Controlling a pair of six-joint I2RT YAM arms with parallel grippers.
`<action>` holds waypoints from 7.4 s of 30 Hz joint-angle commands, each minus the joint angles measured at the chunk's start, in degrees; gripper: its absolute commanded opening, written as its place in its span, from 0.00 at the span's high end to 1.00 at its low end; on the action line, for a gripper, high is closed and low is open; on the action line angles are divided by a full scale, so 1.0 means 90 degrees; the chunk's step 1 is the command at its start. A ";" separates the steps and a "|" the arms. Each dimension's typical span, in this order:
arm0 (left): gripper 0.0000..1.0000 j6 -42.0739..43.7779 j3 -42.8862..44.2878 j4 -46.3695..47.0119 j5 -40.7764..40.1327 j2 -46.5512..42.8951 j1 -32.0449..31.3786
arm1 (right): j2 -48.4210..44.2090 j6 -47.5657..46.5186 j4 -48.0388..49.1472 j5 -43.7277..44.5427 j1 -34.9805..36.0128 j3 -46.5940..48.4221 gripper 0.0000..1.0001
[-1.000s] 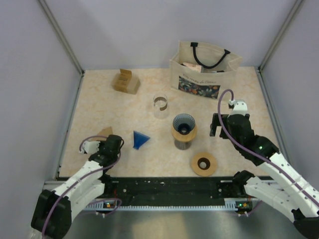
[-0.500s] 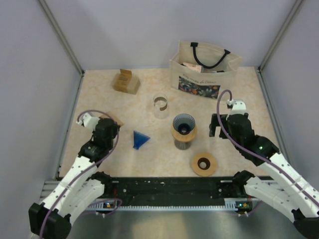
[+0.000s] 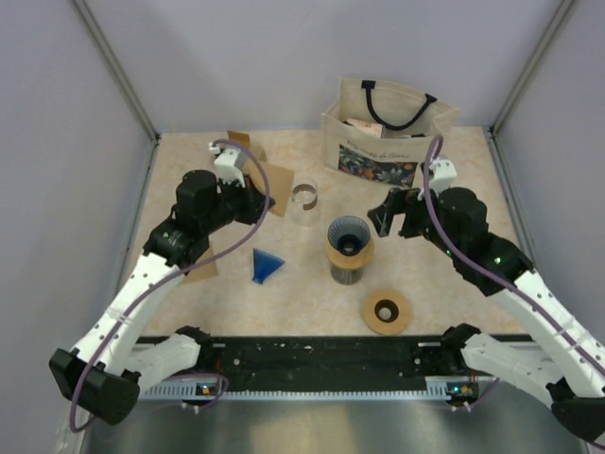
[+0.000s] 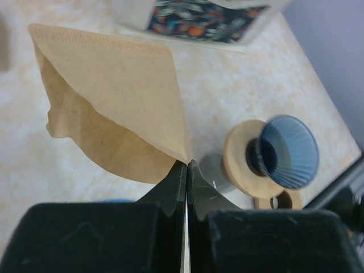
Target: Place the coffee filter in the dripper
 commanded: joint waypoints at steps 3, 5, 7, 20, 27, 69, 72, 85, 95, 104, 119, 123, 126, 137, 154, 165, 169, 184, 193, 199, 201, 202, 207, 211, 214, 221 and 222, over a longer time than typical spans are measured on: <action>1.00 0.4144 0.0983 -0.0491 0.1767 0.0449 -0.1347 | 0.1063 0.0120 -0.0571 -0.0550 -0.0070 0.1704 0.04; 1.00 0.5278 0.1510 -0.1292 0.1173 0.0780 -0.2031 | 0.1151 0.0012 -0.0601 -0.0600 -0.0061 0.1978 0.04; 1.00 0.6060 0.2038 -0.2005 0.0781 0.1181 -0.2364 | 0.1161 -0.0057 -0.0688 -0.0405 -0.0061 0.2251 0.04; 1.00 0.9509 0.3437 -0.3776 0.0857 0.1789 -0.2795 | 0.2801 -0.0476 -0.2798 -0.1739 -0.0071 0.5016 0.05; 1.00 1.0292 0.3319 -0.3609 -0.0011 0.1612 -0.3244 | 0.3612 -0.0623 -0.3237 -0.2590 -0.0080 0.5553 0.18; 1.00 1.0361 0.3026 -0.3121 -0.0061 0.2168 -0.3596 | 0.3192 -0.0731 -0.3199 -0.1234 -0.0090 0.3962 1.00; 1.00 1.0273 0.3017 -0.3170 -0.0031 0.2276 -0.3596 | 0.3261 -0.0838 -0.3082 -0.1380 -0.0090 0.3826 1.00; 1.00 1.0234 0.3202 -0.3561 -0.0022 0.2774 -0.3557 | 0.3163 -0.0975 -0.2350 -0.1156 -0.0090 0.2868 1.00; 1.00 1.0069 0.3192 -0.3503 0.0056 0.2921 -0.3518 | 0.3076 -0.1004 -0.2115 -0.1029 -0.0090 0.2546 0.98; 0.74 0.9912 0.3310 -0.3297 0.0310 0.2716 -0.3518 | 0.2939 -0.0985 -0.2085 -0.1224 -0.0100 0.2702 0.70; 0.01 0.9132 0.2900 -0.2274 0.0672 0.1720 -0.3518 | 0.2685 -0.0848 -0.2076 -0.1020 -0.0090 0.3024 0.34; 0.01 0.7447 0.2646 -0.1036 -0.0028 0.1359 -0.3441 | 0.2577 -0.0857 -0.2046 -0.1146 -0.0080 0.3024 0.35; 0.01 0.5815 0.2227 0.0341 -0.0558 0.1076 -0.3158 | 0.2461 -0.1140 -0.1998 -0.1497 -0.0090 0.3112 0.35; 0.01 0.0176 0.1221 0.0872 -0.1235 0.0890 -0.1770 | 0.2196 -0.1424 -0.1432 -0.2298 -0.0090 0.2468 0.41; 0.39 -0.0606 0.0409 0.1205 0.0437 0.1143 -0.1790 | 0.2323 -0.1239 -0.1246 -0.2055 -0.0090 0.2018 0.78; 0.74 -0.0596 0.0751 0.1351 0.0983 0.1856 -0.1790 | 0.2333 -0.1336 -0.1255 -0.1694 -0.0100 0.1862 0.88; 0.76 -0.0567 0.0819 0.1224 0.1033 0.1993 -0.1800 | 0.2314 -0.1346 -0.1246 -0.1606 -0.0100 0.1745 0.92; 0.83 -0.0381 0.0790 0.1058 0.0848 0.2061 -0.1839 | 0.2284 -0.1365 -0.1089 -0.1508 -0.0168 0.1471 0.96; 0.83 -0.0196 0.0868 0.0853 0.0691 0.2042 -0.1887 | 0.2284 -0.1385 -0.1070 -0.1596 -0.0168 0.1452 0.93; 0.83 -0.0069 0.0975 0.0678 0.0574 0.2188 -0.1995 | 0.2323 -0.1443 -0.1050 -0.1615 -0.0168 0.1345 0.94; 0.83 -0.0059 0.1005 0.0648 0.0545 0.2227 -0.2014 | 0.2323 -0.1434 -0.1041 -0.1576 -0.0168 0.1296 0.94; 0.83 -0.0049 0.1005 0.0638 0.0554 0.2237 -0.2024 | 0.2323 -0.1434 -0.1021 -0.1557 -0.0159 0.1276 0.94; 0.84 -0.0030 0.1005 0.0570 0.0428 0.2218 -0.2053 | 0.2314 -0.1424 -0.1031 -0.1537 -0.0168 0.1286 0.94; 0.84 0.0009 0.1015 0.0521 0.0359 0.2198 -0.2073 | 0.2294 -0.1424 -0.1021 -0.1557 -0.0168 0.1286 0.93; 0.82 0.0029 0.1054 0.0511 0.0369 0.2208 -0.2073 | 0.2284 -0.1395 -0.1001 -0.1596 -0.0168 0.1364 0.89; 0.69 0.0087 0.1239 0.0531 0.0476 0.2072 -0.2083 | 0.2197 -0.1132 -0.0914 -0.1605 -0.0168 0.1696 0.76; 0.67 0.0107 0.1239 0.0579 0.0544 0.2042 -0.2083 | 0.2187 -0.1092 -0.0904 -0.1634 -0.0168 0.1725 0.74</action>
